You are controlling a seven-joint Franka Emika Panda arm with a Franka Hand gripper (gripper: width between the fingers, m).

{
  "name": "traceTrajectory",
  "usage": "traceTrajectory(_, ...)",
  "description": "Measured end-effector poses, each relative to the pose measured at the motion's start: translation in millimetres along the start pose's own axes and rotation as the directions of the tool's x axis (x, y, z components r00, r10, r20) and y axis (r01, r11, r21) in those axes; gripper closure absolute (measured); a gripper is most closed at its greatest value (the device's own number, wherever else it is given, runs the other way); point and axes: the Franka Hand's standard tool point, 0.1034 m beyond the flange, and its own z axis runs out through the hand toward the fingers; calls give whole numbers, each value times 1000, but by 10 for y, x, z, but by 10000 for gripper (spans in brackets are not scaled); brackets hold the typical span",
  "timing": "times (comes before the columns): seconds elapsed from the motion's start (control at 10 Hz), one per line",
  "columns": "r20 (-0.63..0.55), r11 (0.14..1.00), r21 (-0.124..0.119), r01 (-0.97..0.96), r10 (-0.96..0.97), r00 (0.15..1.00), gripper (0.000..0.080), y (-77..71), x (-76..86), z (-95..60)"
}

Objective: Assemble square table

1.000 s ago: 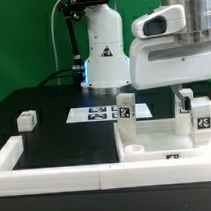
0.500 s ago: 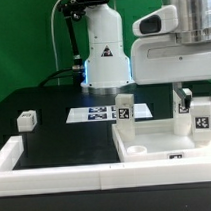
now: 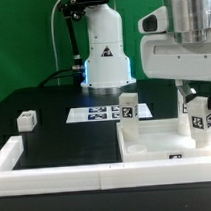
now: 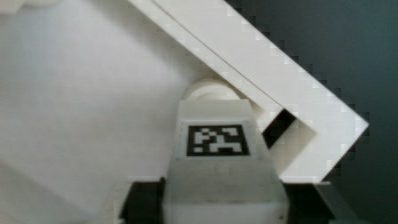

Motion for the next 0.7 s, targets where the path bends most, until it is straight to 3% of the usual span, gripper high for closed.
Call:
traceTrajectory(0.2, -2, 976, 4, -220, 220, 976, 507, -31, -53, 6)
traceTrajectory(0.6, 0, 933, 5, -360, 360, 933, 501, -45, -81, 13)
traceTrajectory(0.7, -1, 939, 4, -344, 344, 939, 265, -43, -79, 14)
